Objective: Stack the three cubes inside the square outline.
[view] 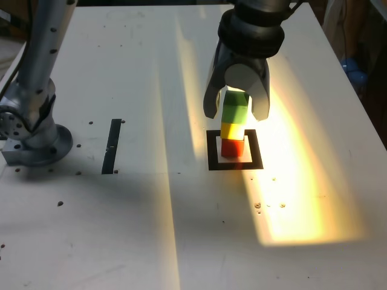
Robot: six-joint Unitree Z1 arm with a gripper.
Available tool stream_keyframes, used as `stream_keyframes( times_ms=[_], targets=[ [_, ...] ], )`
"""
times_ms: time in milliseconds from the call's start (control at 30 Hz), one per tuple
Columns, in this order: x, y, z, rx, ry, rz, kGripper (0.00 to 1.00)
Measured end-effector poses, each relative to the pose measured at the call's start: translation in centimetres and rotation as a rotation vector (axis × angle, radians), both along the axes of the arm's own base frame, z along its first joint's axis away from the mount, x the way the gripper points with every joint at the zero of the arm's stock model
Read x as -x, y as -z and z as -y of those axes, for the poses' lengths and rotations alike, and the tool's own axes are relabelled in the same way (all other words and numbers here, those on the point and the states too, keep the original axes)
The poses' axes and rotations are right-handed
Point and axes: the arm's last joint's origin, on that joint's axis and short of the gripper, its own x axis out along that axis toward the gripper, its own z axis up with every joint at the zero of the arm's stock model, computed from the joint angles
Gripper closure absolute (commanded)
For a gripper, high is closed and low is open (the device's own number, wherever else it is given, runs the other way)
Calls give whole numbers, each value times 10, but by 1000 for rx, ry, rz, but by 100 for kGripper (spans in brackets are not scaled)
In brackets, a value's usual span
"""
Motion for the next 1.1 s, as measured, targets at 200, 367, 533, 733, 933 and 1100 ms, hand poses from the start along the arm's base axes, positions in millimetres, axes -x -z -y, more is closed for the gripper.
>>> stream_keyframes(
  times_ms=[200, 367, 533, 733, 933, 1100],
  targets=[
    [9, -9, -2, -21, 2, 17, 1],
    [27, -25, -5, -36, -2, 45, 1],
    [53, -32, -9, -52, -17, 33, 1],
    [94, -31, -14, -69, -54, -4, 1],
    [134, -15, -19, -80, -82, -26, 1],
    [162, 6, -22, -66, -104, -41, 1]
  ],
)
